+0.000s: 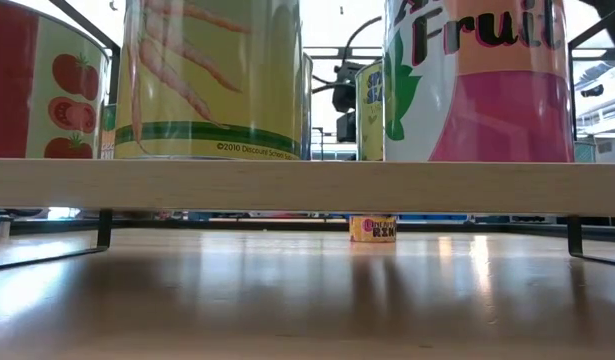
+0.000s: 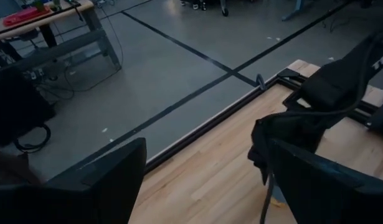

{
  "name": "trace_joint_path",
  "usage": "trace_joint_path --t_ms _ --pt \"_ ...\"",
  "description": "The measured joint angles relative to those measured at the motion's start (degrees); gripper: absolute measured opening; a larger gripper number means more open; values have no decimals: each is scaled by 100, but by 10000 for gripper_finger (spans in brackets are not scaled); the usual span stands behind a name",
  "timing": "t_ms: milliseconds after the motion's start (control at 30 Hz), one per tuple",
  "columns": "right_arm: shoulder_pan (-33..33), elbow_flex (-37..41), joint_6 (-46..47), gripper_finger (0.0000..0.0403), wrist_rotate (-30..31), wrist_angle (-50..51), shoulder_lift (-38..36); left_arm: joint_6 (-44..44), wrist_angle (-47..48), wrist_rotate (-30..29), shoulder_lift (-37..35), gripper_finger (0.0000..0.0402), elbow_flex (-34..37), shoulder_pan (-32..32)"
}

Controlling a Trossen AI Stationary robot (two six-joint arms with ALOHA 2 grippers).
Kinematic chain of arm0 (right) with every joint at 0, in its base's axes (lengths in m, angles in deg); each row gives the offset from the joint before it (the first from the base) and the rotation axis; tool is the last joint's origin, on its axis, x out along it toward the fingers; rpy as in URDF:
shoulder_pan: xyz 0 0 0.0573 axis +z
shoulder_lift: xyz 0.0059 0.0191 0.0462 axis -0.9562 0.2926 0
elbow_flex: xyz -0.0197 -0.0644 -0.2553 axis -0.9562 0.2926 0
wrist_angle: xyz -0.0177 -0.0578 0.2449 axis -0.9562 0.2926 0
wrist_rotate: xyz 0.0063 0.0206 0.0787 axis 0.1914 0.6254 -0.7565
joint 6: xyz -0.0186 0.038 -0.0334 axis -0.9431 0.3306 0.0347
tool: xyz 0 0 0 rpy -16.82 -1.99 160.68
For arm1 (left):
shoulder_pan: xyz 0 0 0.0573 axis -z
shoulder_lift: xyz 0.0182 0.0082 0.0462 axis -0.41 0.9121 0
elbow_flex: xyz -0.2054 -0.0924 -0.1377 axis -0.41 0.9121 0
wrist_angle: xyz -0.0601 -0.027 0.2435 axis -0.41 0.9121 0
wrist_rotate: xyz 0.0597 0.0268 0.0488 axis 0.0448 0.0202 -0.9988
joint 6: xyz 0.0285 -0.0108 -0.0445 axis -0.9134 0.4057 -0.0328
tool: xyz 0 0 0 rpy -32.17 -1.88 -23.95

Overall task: Pick and place cans onto a shelf
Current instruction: Put the canned pineapple rings on the shelf

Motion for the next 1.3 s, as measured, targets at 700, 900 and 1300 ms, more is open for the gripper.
trace_joint_path --t_ms 700,900,1300 --pt "230 -344 64 293 413 413 399 137 90 -8 -4 339 0 98" --pt "526 -941 363 291 426 1297 -45 214 88 55 -103 339 2 163" --pt "2170 -1577 3587 296 1031 2887 -1465 201 46 -232 -502 339 0 860"
